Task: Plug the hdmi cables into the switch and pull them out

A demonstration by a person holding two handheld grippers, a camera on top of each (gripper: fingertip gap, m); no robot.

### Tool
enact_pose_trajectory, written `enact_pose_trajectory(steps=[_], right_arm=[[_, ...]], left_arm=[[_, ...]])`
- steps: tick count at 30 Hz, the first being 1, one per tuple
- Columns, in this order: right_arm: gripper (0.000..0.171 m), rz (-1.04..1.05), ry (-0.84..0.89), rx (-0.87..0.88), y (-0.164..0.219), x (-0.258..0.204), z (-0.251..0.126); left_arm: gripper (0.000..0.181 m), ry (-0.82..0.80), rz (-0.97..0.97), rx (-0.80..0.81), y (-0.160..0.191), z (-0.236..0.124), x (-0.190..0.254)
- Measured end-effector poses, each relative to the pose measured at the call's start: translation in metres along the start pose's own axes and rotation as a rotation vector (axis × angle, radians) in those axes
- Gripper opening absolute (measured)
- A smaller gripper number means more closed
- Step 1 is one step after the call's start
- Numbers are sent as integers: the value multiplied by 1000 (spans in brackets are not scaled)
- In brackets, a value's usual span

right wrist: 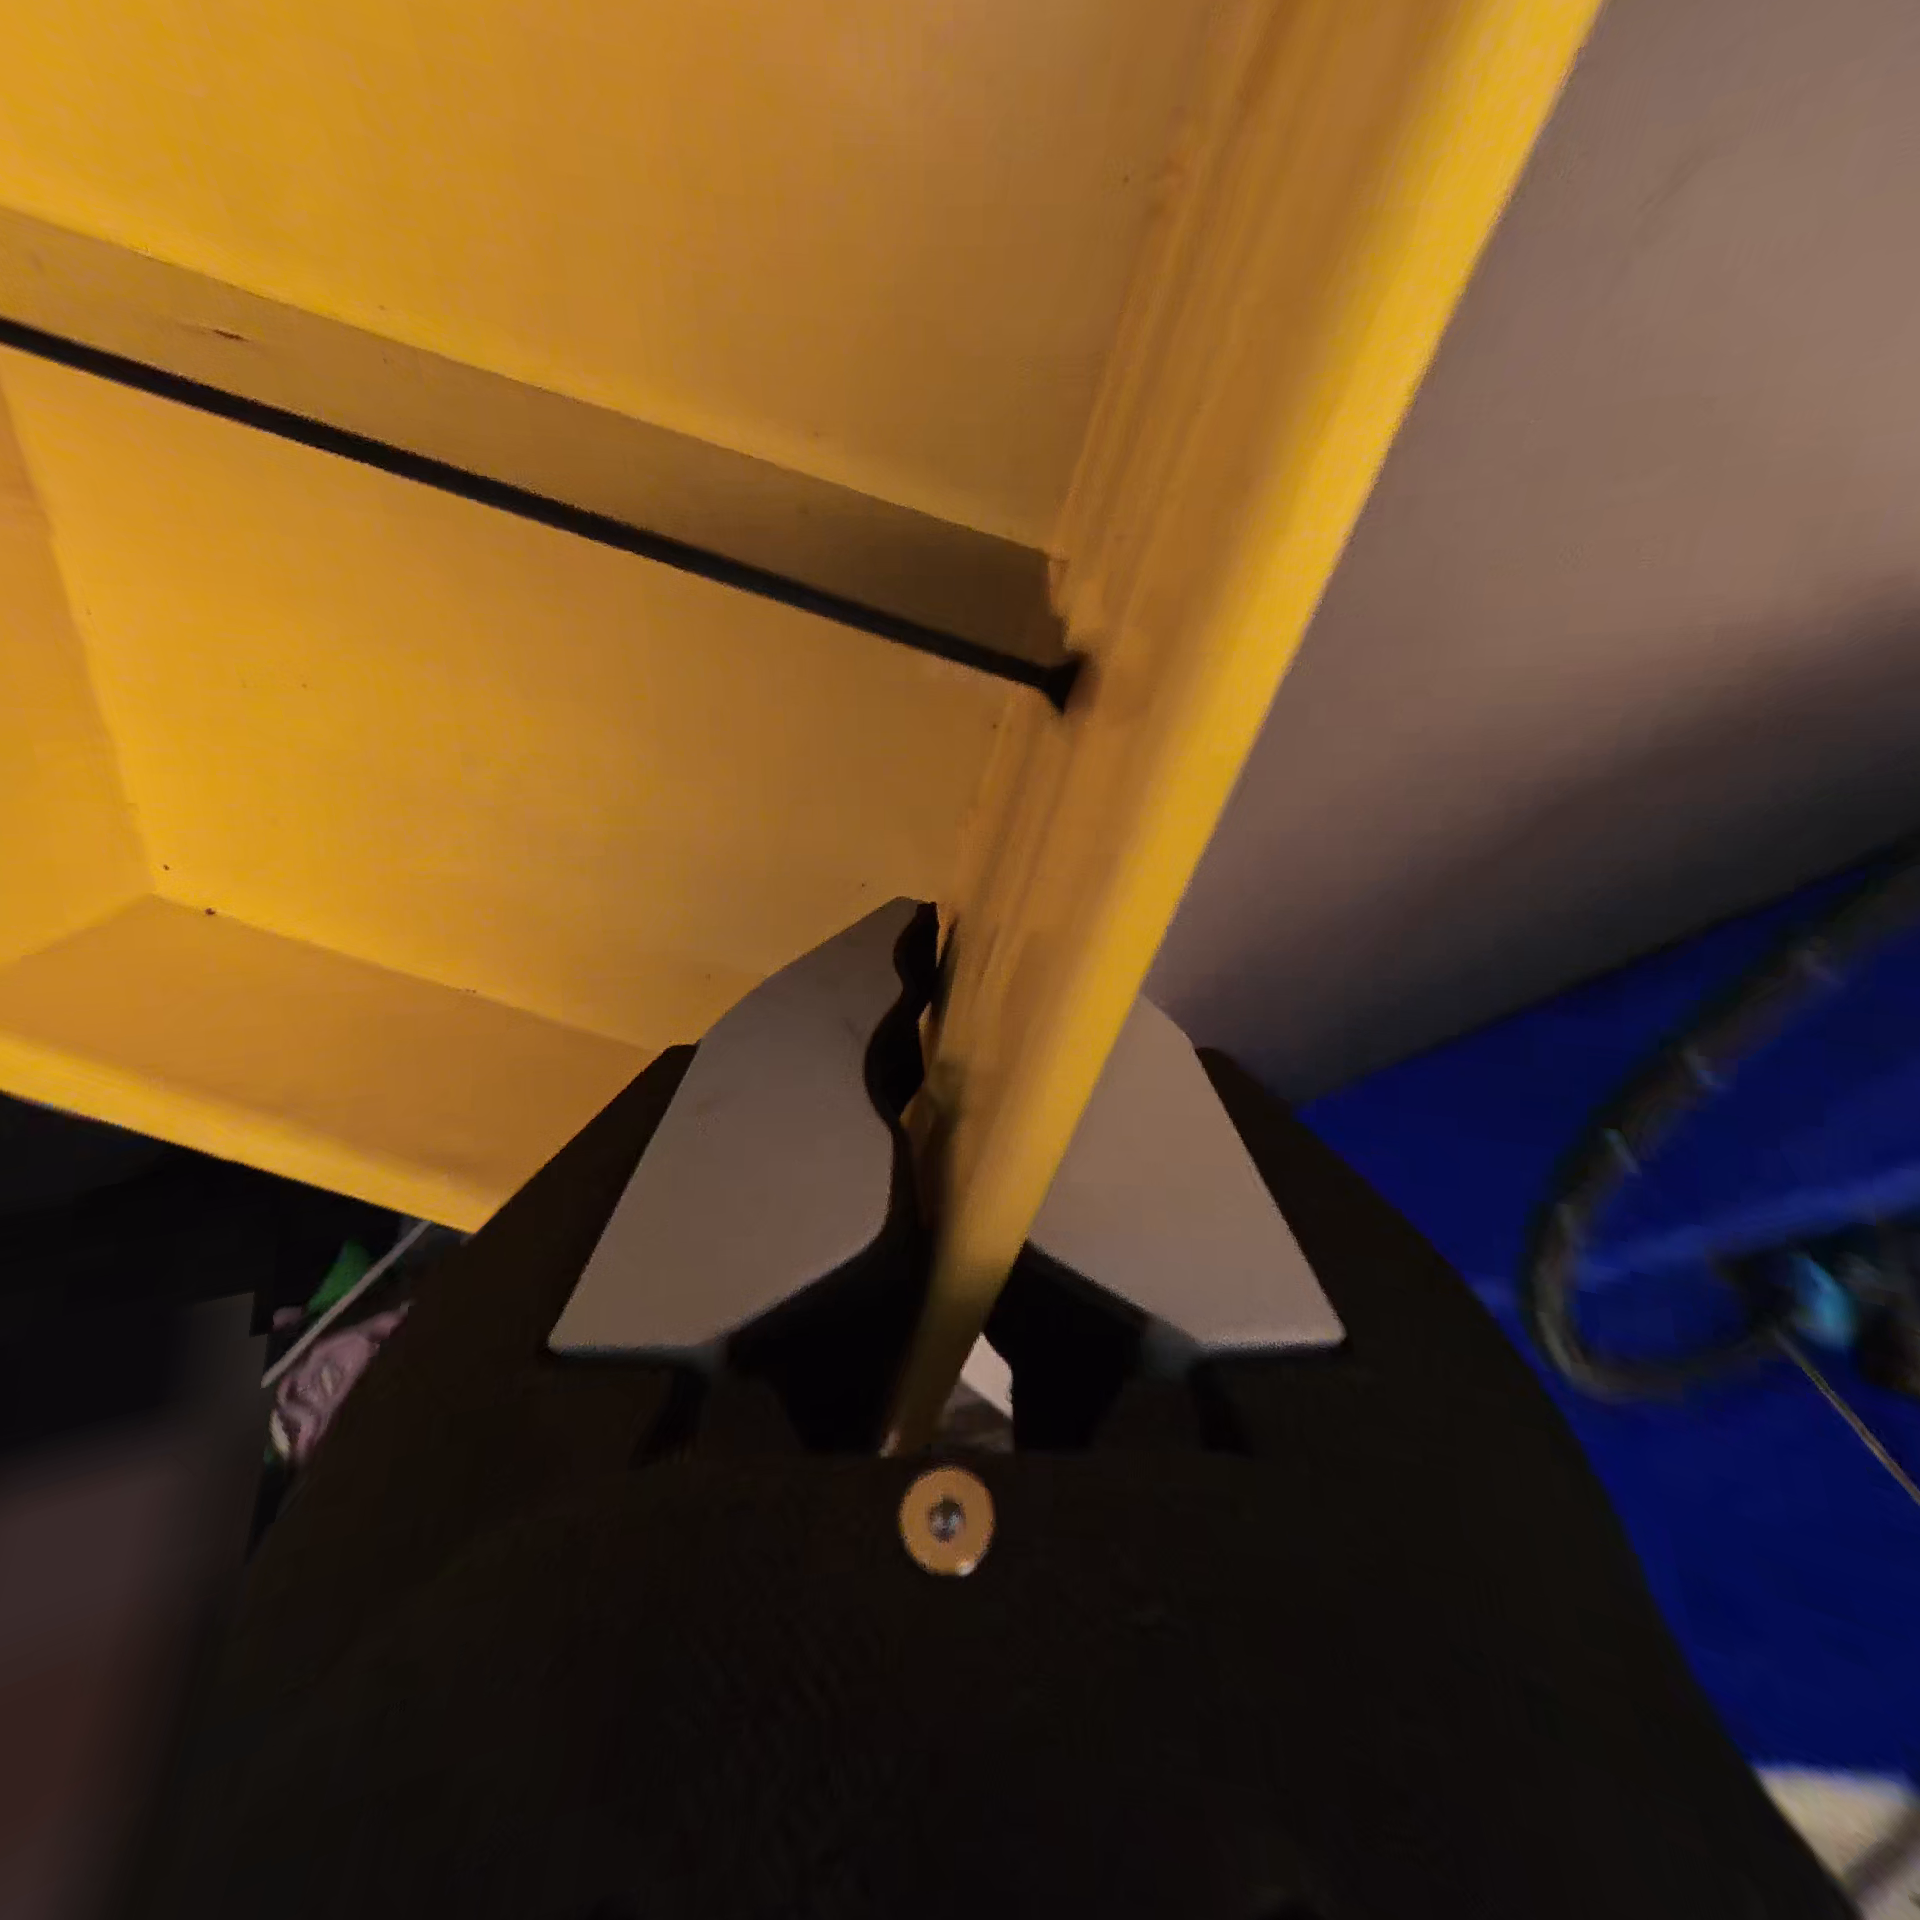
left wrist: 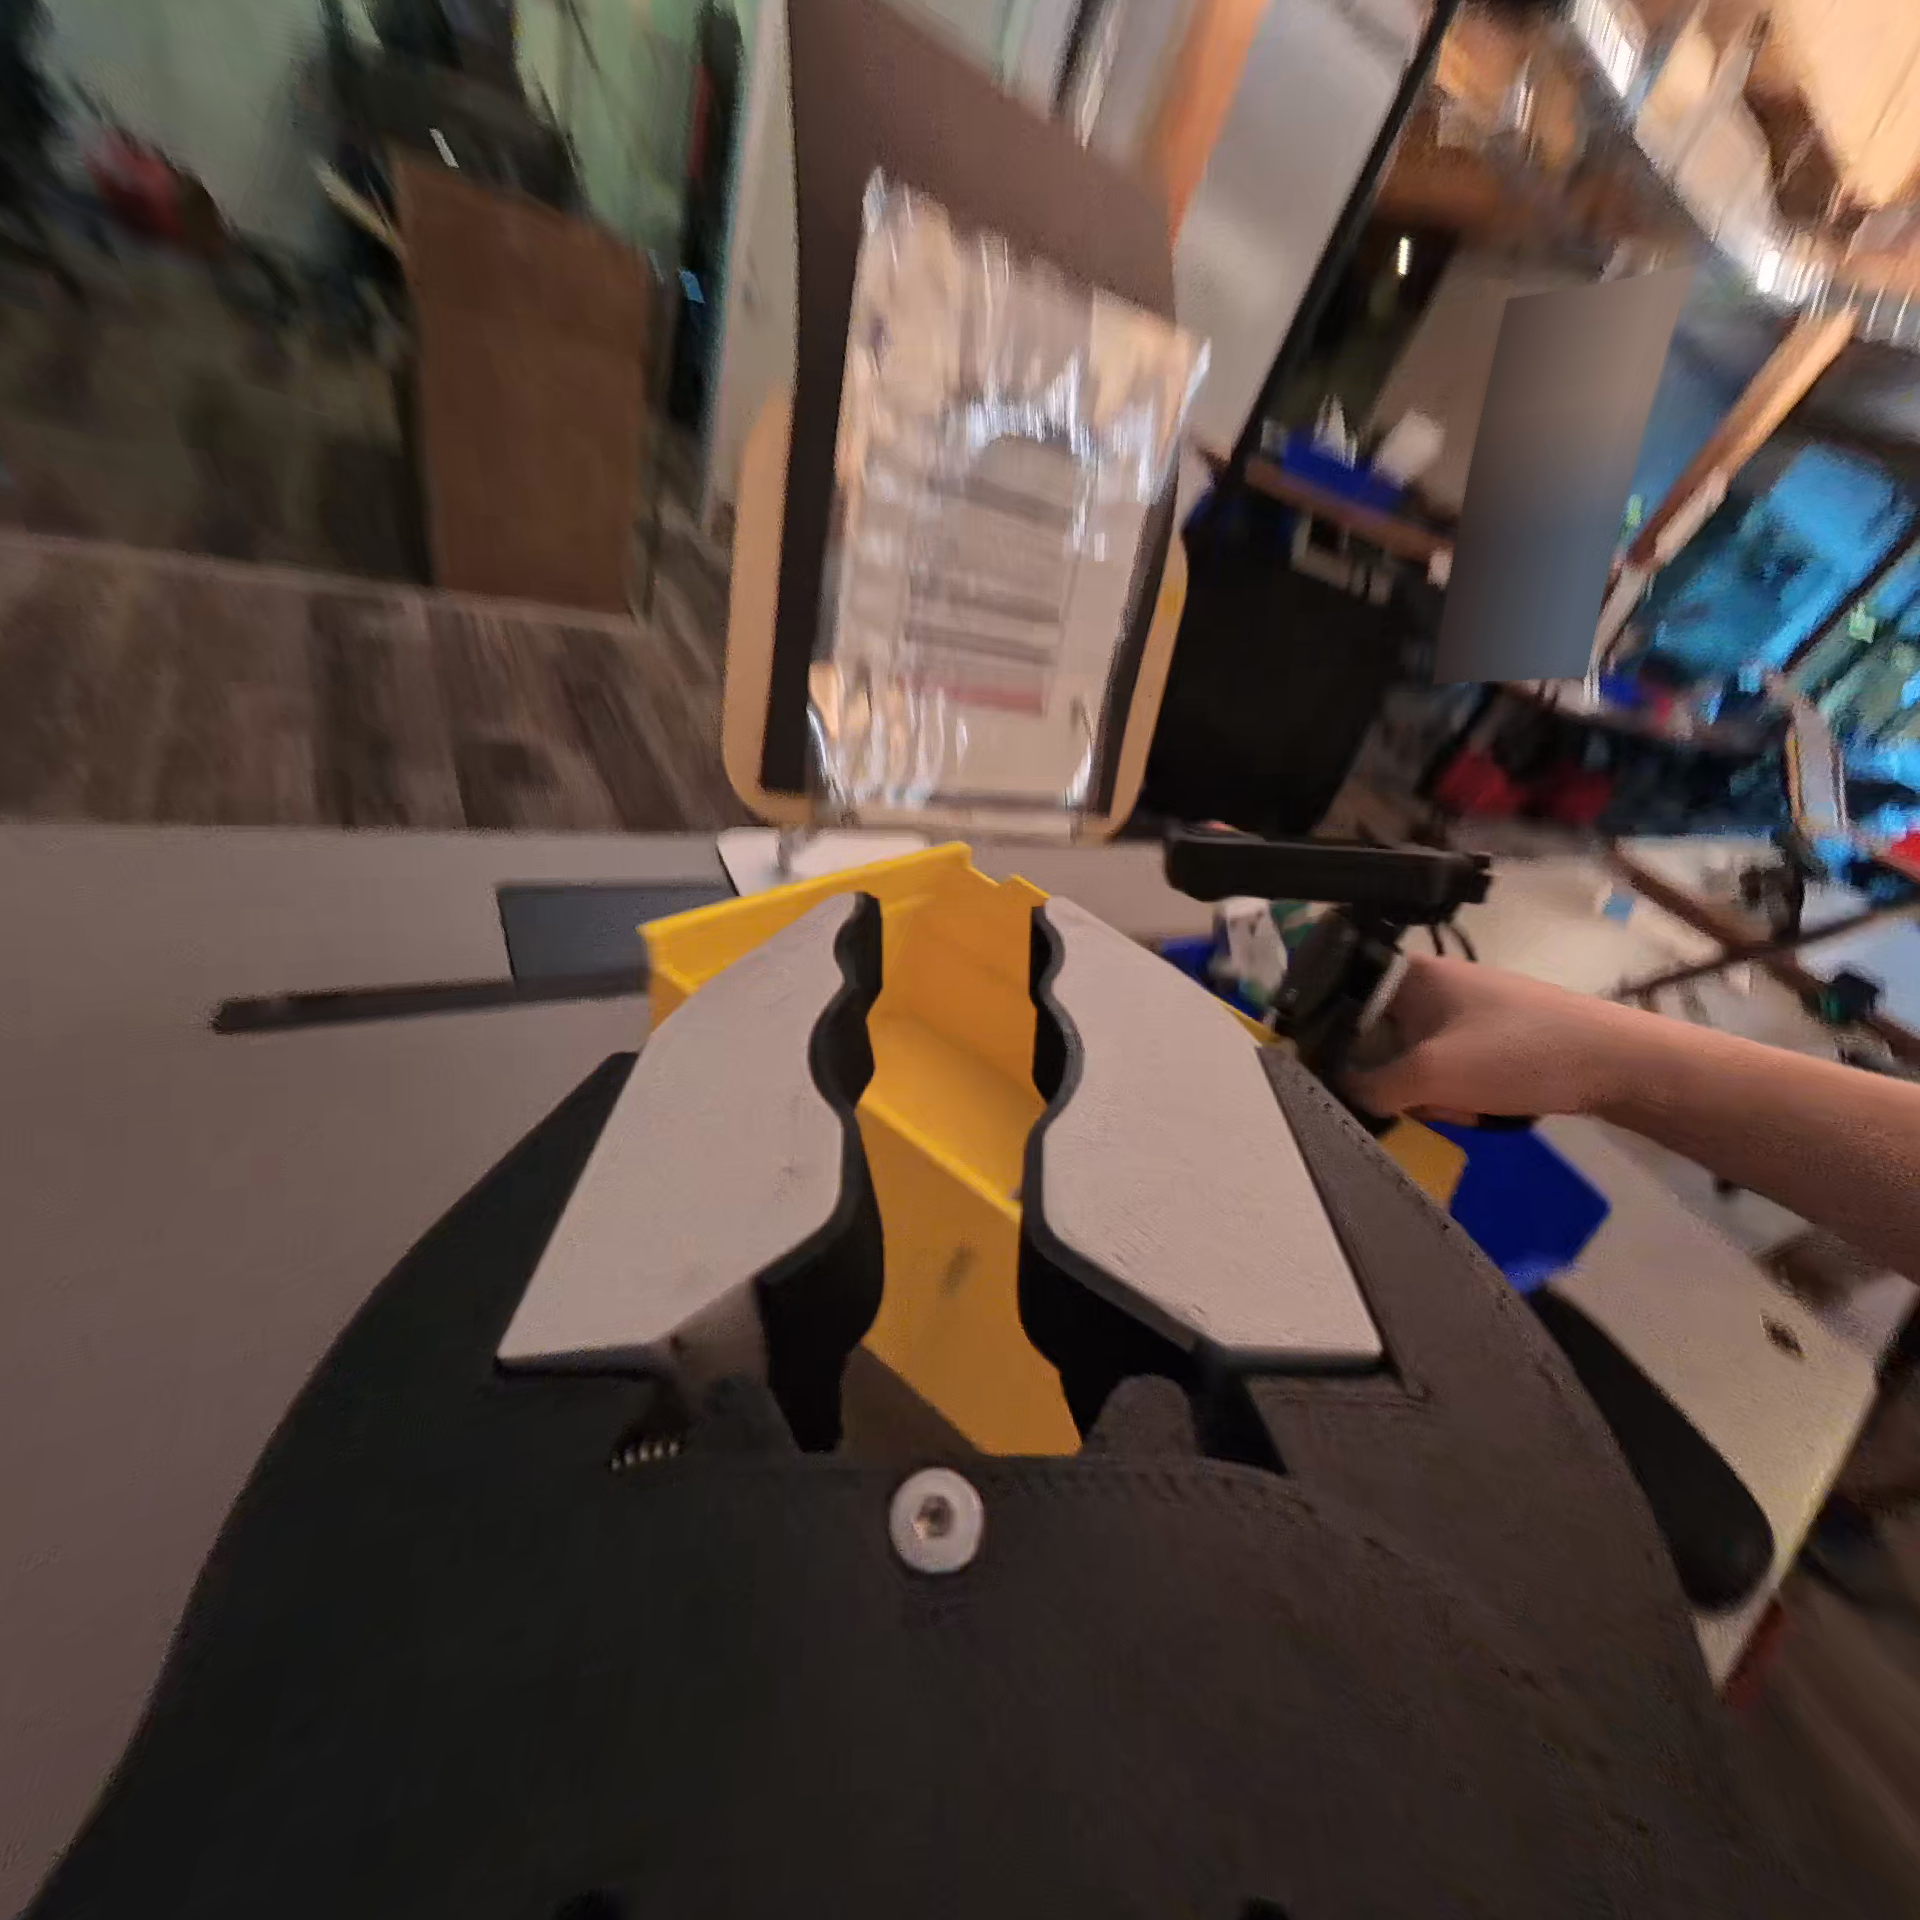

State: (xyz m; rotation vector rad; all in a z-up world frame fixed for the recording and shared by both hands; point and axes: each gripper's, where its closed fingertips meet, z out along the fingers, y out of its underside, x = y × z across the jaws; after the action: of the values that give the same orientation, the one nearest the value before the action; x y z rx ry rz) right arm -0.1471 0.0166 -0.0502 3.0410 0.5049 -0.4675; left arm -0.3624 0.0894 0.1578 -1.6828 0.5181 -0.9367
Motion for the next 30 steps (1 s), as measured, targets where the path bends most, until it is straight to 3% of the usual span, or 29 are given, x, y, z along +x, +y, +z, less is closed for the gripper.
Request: enact_pose_trajectory(steps=[3, 6, 10, 15, 20, 25, 30], right_arm=[[5, -32, 13, 0, 27, 2, -66], [5, 26, 19, 42, 72, 23, -129], [5, 166, 45, 157, 147, 76, -198], [5, 403, 54, 340, 244, 152, -248], [5, 634, 87, 474, 329, 223, -253], [5, 800, 130, 478, 394, 280, -220], [5, 880, 87, 444, 422, 313, -167]], left_arm=[[34, -17, -14, 132, -19, -29, 3], [43, 45, -28, 86, -12, -26, 13], [54, 221, -82, -112, 22, 30, 35], [55, 393, -145, -490, 110, 124, 84], [57, 587, -153, -772, 199, 171, 170], [69, 545, -111, -803, 247, 200, 207], [77, 533, -45, -911, 298, 213, 237]])
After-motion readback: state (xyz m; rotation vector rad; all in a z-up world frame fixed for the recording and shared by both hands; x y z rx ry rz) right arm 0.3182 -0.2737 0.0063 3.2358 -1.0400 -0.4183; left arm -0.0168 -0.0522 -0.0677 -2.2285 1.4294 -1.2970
